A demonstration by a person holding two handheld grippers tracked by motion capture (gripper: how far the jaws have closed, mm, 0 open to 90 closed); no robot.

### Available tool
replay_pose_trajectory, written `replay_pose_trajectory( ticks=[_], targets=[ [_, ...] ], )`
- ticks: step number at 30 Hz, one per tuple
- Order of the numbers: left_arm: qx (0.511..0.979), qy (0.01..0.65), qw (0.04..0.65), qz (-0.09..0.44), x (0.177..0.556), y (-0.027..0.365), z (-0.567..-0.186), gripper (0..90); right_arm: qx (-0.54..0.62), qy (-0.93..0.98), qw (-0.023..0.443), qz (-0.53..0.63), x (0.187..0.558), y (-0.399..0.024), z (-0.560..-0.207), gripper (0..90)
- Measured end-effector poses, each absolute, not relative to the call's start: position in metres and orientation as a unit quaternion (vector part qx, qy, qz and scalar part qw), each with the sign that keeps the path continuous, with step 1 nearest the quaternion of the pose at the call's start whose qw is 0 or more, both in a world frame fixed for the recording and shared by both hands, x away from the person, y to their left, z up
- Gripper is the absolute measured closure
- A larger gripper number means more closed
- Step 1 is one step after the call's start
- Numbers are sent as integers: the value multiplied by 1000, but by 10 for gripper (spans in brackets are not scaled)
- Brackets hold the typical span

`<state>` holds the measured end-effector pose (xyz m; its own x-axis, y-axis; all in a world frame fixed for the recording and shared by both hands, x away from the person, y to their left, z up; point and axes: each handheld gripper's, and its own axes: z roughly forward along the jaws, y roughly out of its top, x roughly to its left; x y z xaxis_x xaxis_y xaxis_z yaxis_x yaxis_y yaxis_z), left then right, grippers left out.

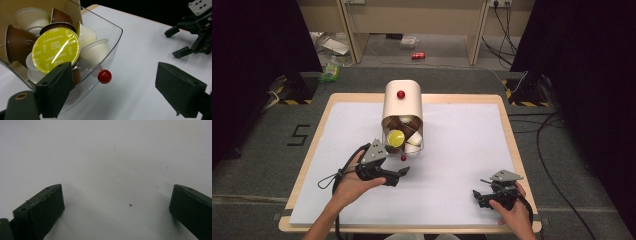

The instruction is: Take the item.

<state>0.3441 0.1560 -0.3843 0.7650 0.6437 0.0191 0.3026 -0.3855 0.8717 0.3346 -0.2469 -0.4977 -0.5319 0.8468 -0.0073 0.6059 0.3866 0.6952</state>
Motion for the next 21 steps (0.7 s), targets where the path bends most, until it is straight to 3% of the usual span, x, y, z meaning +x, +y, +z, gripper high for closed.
replay_pose_trajectory(
  ticks=[21],
  targets=[
    [790,327,477,203,374,165,-365,167,446,813,185,326,335,-247,-498,2]
  ],
)
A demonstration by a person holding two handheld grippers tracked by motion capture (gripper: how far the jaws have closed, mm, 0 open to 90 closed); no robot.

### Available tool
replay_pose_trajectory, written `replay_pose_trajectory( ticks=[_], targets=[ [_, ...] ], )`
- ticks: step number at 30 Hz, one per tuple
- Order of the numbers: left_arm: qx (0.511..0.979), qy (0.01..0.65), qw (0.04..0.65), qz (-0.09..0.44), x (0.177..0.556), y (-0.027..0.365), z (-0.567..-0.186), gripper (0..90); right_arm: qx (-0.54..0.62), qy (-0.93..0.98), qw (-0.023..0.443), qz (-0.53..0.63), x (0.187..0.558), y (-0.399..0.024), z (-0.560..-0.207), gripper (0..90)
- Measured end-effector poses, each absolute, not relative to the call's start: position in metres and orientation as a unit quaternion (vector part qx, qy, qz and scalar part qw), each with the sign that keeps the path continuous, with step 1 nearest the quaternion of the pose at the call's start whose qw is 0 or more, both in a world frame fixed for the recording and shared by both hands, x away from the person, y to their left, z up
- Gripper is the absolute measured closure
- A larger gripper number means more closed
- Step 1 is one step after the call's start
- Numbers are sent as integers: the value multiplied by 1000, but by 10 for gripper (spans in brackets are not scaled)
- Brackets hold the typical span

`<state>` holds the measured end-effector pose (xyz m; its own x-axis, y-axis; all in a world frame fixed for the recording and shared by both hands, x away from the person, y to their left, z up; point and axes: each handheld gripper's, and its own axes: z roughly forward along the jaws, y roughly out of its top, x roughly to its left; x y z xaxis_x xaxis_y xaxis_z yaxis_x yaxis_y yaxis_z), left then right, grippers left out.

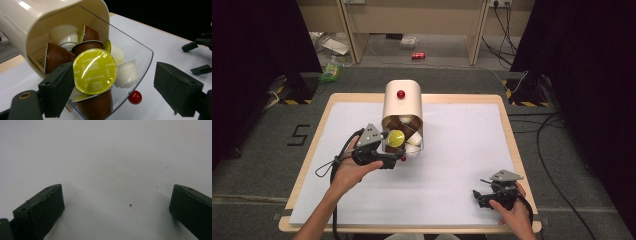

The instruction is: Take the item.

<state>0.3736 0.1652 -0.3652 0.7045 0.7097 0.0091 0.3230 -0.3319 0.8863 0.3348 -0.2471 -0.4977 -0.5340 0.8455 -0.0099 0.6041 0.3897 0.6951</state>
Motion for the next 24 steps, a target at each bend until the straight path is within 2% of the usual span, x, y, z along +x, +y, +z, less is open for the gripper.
replay_pose_trajectory(
  ticks=[24],
  targets=[
    [802,344,450,189,403,159,-371,214,446,813,185,326,335,-247,-498,2]
  ],
)
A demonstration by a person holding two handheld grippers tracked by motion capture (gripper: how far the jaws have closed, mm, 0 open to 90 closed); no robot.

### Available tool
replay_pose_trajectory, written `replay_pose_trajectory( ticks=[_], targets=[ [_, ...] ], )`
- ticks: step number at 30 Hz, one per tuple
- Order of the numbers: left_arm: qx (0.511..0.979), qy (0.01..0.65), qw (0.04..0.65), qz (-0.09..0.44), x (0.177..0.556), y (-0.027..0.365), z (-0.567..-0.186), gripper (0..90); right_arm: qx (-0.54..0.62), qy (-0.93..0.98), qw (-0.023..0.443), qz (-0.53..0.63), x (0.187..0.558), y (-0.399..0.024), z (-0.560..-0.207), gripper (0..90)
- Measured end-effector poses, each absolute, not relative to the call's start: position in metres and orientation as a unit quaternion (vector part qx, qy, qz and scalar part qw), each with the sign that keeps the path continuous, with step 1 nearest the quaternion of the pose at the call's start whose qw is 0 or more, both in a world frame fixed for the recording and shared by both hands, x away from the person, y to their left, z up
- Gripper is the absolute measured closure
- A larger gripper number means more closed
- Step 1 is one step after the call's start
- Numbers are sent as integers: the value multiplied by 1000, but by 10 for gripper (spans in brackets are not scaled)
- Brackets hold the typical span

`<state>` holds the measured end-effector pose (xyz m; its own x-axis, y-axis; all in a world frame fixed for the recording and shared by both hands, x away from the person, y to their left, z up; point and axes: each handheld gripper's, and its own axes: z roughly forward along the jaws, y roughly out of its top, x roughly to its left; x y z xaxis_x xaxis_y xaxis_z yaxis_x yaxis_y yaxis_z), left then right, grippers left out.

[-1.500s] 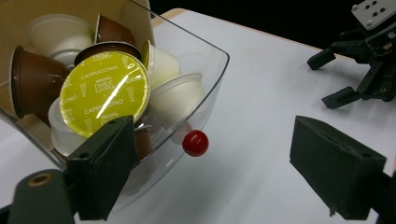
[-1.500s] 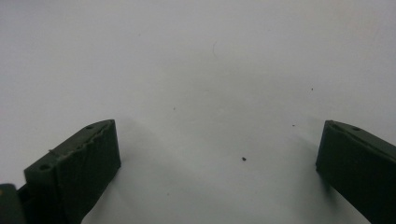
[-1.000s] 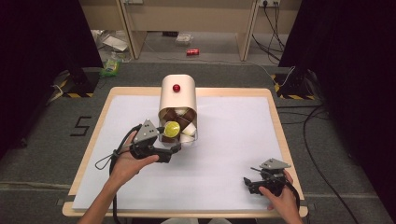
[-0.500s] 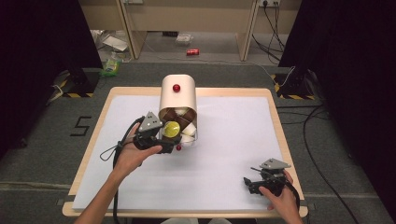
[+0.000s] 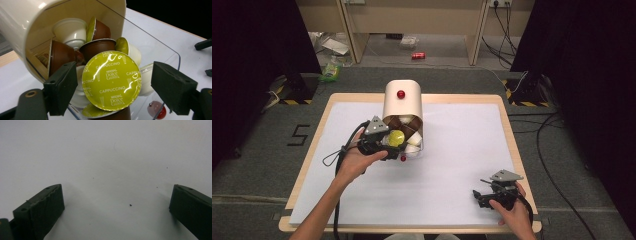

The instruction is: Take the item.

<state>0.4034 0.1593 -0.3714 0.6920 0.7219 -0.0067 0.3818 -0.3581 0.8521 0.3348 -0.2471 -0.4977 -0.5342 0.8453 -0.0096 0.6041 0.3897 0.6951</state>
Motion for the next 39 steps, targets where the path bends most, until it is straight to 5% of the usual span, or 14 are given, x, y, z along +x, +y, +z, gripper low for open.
replay_pose_trajectory(
  ticks=[12,39],
  targets=[
    [807,341,441,194,407,158,-377,381,446,813,185,326,335,-247,-498,2],
    [803,323,457,203,398,165,-358,390,446,813,185,326,335,-247,-498,2]
  ],
)
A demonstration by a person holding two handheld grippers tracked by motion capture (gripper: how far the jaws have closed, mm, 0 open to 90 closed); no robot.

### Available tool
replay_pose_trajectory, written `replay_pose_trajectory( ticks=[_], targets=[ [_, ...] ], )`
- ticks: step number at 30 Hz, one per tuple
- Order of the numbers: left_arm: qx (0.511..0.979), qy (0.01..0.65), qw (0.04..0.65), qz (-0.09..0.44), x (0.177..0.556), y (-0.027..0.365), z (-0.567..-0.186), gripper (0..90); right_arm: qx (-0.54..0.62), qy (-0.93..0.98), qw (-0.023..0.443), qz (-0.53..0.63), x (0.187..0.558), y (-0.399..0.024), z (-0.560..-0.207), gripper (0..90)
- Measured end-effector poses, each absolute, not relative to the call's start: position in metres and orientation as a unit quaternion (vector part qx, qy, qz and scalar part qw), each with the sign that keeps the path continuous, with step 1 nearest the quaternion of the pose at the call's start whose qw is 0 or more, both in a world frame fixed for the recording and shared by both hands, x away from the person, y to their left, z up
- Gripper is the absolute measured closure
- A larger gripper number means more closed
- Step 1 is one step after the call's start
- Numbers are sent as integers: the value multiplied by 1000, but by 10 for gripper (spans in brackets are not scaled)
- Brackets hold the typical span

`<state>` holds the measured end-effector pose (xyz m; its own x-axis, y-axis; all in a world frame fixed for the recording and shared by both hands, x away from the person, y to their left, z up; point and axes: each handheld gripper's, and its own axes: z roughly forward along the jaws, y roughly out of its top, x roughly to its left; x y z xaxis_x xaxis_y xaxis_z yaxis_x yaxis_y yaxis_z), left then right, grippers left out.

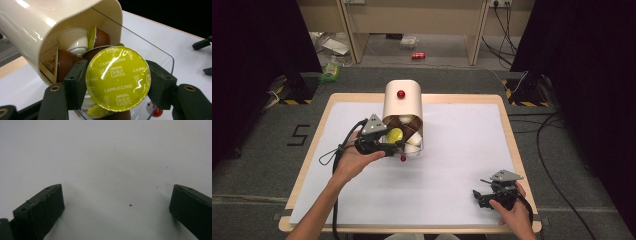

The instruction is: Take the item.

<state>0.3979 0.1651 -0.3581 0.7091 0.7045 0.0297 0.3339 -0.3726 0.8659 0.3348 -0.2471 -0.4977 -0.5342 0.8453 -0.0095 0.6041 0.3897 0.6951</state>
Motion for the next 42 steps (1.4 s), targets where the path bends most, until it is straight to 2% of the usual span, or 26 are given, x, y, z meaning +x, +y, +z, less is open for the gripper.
replay_pose_trajectory(
  ticks=[9,23,42],
  targets=[
    [799,322,467,200,394,179,-345,390,446,813,185,326,335,-247,-498,2],
    [772,360,474,223,395,224,-343,390,446,813,185,326,335,-247,-498,2],
    [757,412,449,236,403,262,-371,390,446,813,185,326,335,-247,-498,2]
  ],
)
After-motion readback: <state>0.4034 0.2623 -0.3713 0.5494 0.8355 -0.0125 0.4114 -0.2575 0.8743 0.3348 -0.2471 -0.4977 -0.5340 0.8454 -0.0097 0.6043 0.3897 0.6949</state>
